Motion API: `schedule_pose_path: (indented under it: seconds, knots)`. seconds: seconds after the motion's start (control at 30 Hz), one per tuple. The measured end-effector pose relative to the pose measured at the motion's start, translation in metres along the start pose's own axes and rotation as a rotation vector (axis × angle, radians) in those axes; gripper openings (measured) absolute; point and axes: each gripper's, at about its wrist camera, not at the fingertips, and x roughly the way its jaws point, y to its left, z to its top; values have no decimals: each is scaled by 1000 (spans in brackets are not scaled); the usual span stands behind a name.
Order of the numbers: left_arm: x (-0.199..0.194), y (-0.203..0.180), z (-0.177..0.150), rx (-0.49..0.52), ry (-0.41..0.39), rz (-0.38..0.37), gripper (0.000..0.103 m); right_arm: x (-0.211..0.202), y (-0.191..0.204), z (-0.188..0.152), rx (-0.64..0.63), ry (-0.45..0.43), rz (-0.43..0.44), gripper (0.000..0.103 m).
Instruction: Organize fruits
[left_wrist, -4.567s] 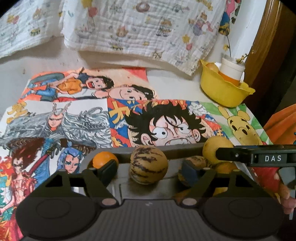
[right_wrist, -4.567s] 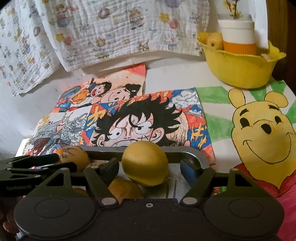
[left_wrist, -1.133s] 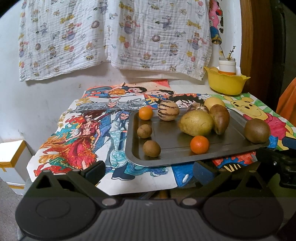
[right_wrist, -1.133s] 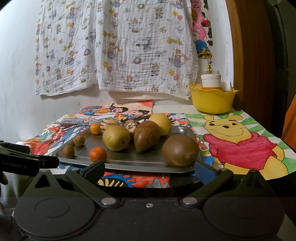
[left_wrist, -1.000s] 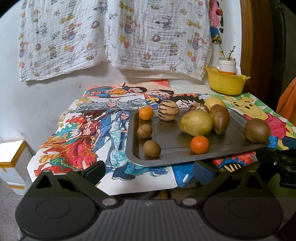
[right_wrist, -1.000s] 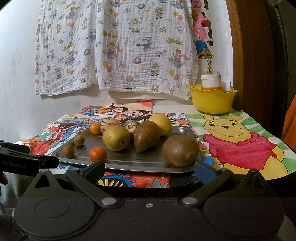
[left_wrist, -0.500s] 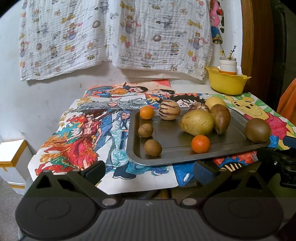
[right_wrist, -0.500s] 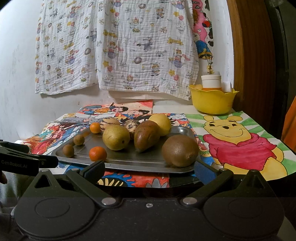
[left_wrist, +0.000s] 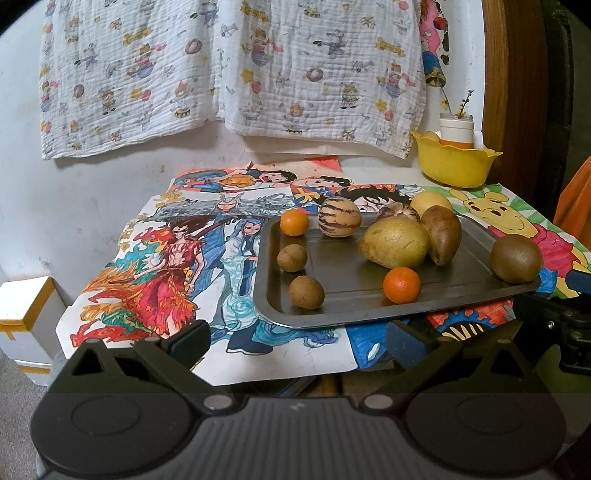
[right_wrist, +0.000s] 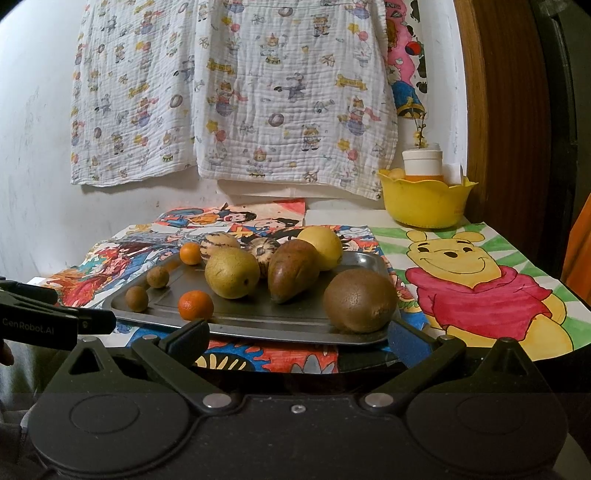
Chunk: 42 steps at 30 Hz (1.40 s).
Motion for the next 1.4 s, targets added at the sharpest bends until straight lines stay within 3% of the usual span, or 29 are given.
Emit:
schedule_pose_path:
  seconds: [1.4]
  knots:
    - [-2,2,-1,-13,3,3,103,-3,-3,0,-7,-8,0,102]
